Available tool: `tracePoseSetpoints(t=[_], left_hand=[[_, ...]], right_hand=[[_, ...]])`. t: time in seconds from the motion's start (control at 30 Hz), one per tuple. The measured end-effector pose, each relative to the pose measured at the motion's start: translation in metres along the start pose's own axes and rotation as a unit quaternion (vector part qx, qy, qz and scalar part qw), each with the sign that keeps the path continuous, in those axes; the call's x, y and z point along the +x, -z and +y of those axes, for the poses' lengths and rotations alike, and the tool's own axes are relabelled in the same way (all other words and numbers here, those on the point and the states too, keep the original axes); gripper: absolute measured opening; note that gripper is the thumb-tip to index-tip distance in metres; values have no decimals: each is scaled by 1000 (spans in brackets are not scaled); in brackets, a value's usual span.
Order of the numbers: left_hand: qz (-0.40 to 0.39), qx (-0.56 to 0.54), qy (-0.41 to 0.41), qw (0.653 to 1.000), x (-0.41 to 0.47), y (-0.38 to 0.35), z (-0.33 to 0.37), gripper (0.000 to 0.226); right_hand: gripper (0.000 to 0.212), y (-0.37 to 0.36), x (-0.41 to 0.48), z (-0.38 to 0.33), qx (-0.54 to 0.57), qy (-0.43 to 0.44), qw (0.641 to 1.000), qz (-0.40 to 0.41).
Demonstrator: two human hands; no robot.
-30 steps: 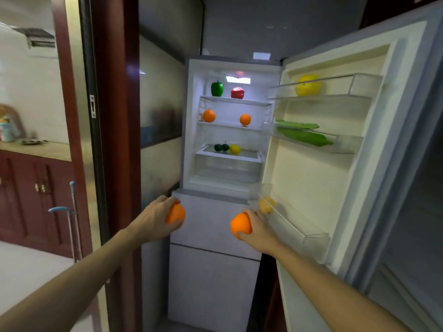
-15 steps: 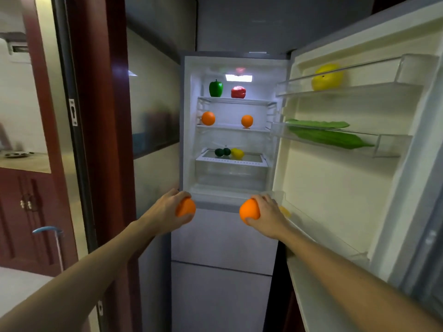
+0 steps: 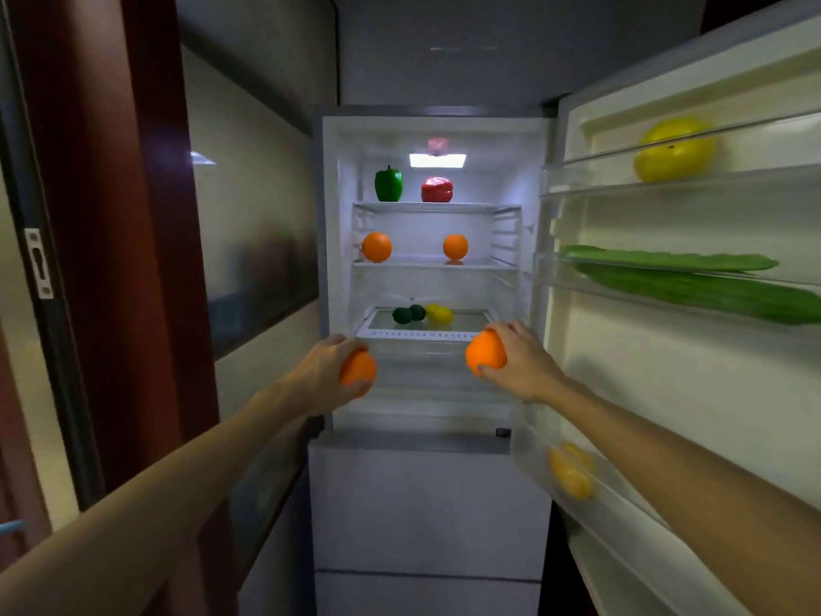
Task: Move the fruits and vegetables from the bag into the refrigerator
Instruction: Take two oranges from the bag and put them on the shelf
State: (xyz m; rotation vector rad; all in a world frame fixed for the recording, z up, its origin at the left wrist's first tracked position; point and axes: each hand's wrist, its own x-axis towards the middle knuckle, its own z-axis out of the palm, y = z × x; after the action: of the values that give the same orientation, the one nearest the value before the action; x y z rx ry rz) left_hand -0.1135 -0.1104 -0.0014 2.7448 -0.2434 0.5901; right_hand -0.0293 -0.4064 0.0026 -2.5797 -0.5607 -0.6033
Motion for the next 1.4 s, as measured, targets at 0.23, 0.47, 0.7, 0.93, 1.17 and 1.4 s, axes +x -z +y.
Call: tracePoseSetpoints(t=[0.23,0.47,0.7,0.93,1.17,1.4], left_hand=[[10,19,-58,998,53,9,-5,56],[32,-6,-94,995,99,2,5,58],[62,7,-92,994,156,0,-4,61],[95,25,-91,991,227,-9,-27,64],[124,21,-75,989,280,-16,-50,66],[120,14,-85,989,312,-38,-54,66]], right_hand=[[66,5,45,-10,-33,27,999,12],[74,20,98,-14,-46,53,997,34],[75,8,155,-12,-77,107,990,42],[75,-2,217,-4,-33,116,990,77],[75,-19,265,19,-3,110,989,94],[72,-63,280,30,5,85,992,93]])
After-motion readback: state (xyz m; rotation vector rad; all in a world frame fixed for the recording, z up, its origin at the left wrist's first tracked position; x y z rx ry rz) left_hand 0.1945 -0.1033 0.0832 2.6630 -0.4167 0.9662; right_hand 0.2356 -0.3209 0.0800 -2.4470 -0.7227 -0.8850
